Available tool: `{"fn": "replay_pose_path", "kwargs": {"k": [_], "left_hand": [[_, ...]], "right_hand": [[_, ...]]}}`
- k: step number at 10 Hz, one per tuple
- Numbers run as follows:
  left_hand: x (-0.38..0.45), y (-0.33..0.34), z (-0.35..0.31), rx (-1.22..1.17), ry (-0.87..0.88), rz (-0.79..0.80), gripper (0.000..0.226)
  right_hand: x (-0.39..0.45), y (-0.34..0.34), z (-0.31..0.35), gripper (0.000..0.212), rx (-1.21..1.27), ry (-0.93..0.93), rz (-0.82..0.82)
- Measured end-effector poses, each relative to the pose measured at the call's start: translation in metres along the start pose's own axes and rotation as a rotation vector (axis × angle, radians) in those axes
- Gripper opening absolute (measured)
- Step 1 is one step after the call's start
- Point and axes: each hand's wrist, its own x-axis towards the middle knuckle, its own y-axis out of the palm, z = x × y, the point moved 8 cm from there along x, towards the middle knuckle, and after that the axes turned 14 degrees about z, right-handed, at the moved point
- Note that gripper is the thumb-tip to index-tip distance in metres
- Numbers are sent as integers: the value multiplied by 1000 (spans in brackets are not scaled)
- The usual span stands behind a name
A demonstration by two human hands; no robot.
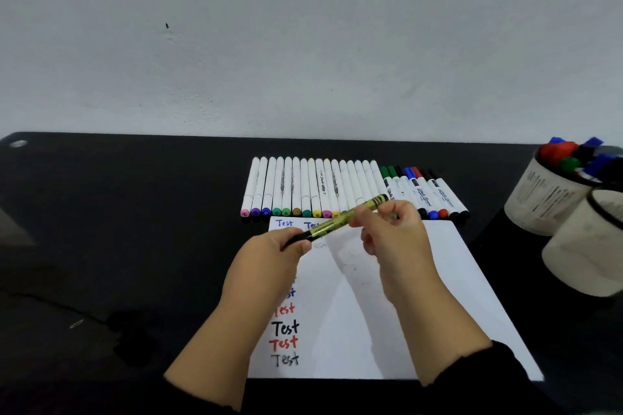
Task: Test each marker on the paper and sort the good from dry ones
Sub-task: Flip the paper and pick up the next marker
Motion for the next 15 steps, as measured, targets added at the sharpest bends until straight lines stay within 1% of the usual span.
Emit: {"fn": "replay_pose_path", "kwargs": {"k": [1,2,3,4,5,6,7,8,9,10,11,13,14,15], "left_hand": [[-5,3,-12,5,50,35,29],[-8,4,-37,8,149,39,28],[-9,10,-67,-6,255,77,30],[-5,21,-92,-159,350,143,33],[15,43,-112,-79,367,152,39],[39,79,-129,139,393,177,46],[66,116,-137,388,388,187,53],[95,144,-133,678,341,157,60],[110,158,-120,843,306,125,63],[112,164,-112,900,302,97,63],[112,165,-112,907,308,95,61],[110,165,-114,913,308,97,61],[110,165,-114,915,305,93,61],[110,165,-114,919,310,92,60]], "right_hand": [[-8,5,30,26,-717,-258,81],[-20,20,41,29,-1115,-514,138],[-24,8,60,20,-1251,-661,33],[-21,-20,81,19,-1267,-667,-96],[-18,-63,100,24,-1184,-611,-210],[-21,-105,116,25,-1039,-610,-303],[-26,-145,126,20,-910,-615,-401],[-28,-180,132,17,-805,-581,-445],[-31,-202,136,23,-763,-558,-462],[-29,-217,137,22,-763,-511,-476],[-22,-224,138,16,-784,-445,-471],[6,-234,152,6,-950,-252,-419],[24,-236,157,13,-1090,-96,-399],[38,-239,154,14,-1110,59,-342]]}}
